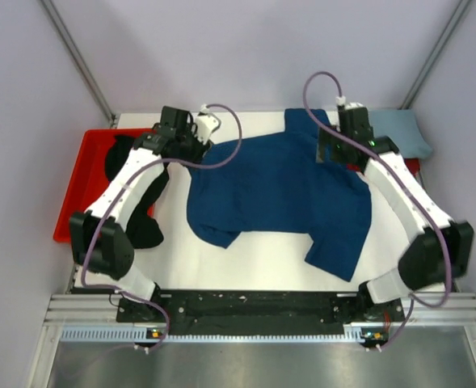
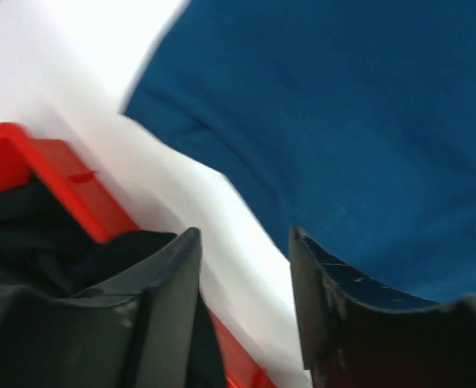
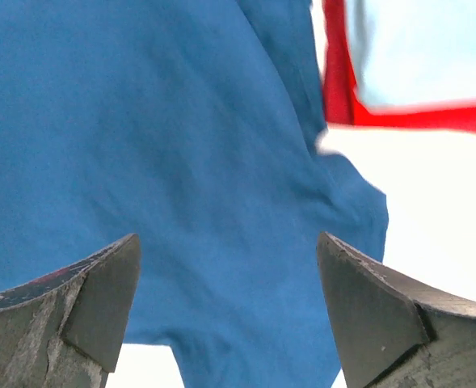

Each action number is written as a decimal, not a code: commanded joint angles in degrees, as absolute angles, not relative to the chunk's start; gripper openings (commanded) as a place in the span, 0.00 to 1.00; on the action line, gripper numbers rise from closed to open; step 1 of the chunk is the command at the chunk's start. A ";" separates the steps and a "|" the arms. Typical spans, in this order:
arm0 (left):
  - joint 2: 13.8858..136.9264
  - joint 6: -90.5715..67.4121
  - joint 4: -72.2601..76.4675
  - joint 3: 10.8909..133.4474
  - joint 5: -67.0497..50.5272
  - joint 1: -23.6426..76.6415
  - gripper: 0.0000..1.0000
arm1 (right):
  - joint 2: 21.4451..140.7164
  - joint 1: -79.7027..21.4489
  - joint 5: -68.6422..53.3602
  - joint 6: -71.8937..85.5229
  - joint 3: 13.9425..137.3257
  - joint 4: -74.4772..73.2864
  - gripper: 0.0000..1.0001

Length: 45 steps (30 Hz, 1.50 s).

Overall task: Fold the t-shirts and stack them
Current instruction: Flatten out the tshirt

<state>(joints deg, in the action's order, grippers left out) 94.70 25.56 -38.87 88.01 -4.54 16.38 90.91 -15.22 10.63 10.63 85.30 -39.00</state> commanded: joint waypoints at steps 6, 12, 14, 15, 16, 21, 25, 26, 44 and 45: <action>79.81 27.51 -46.50 65.07 -14.68 30.13 0.49 | 66.64 -13.27 19.77 32.32 49.42 -30.59 0.84; 81.64 27.69 -42.46 56.96 -10.29 39.28 0.55 | 57.94 -8.28 20.75 45.06 34.74 -31.46 0.78; 83.92 27.25 -41.84 57.22 -9.58 40.43 0.56 | 54.95 -5.99 21.27 49.81 31.22 -32.52 0.77; 85.07 27.07 -41.31 57.30 -9.32 40.78 0.57 | 53.63 -5.54 22.05 51.31 29.55 -32.69 0.77; 86.12 27.07 -40.70 57.22 -9.06 41.30 0.58 | 52.66 -5.36 22.58 52.98 28.31 -32.61 0.77; 91.22 27.77 -36.74 55.02 -6.60 42.10 0.58 | 54.13 -5.19 21.45 56.68 24.61 -32.52 0.76; 94.04 27.95 -34.81 53.88 -4.22 42.10 0.55 | 59.58 -5.19 15.49 56.78 22.86 -29.02 0.72; 94.57 27.95 -34.46 53.70 -3.44 42.01 0.51 | 61.16 -5.27 13.38 56.52 22.24 -27.61 0.65; 74.98 34.88 -43.33 66.87 11.41 26.55 0.00 | 42.55 -5.19 3.86 29.55 43.13 -26.53 0.00; 73.84 36.02 -43.59 68.28 12.73 25.76 0.00 | 41.50 -5.27 3.87 28.23 45.76 -27.59 0.00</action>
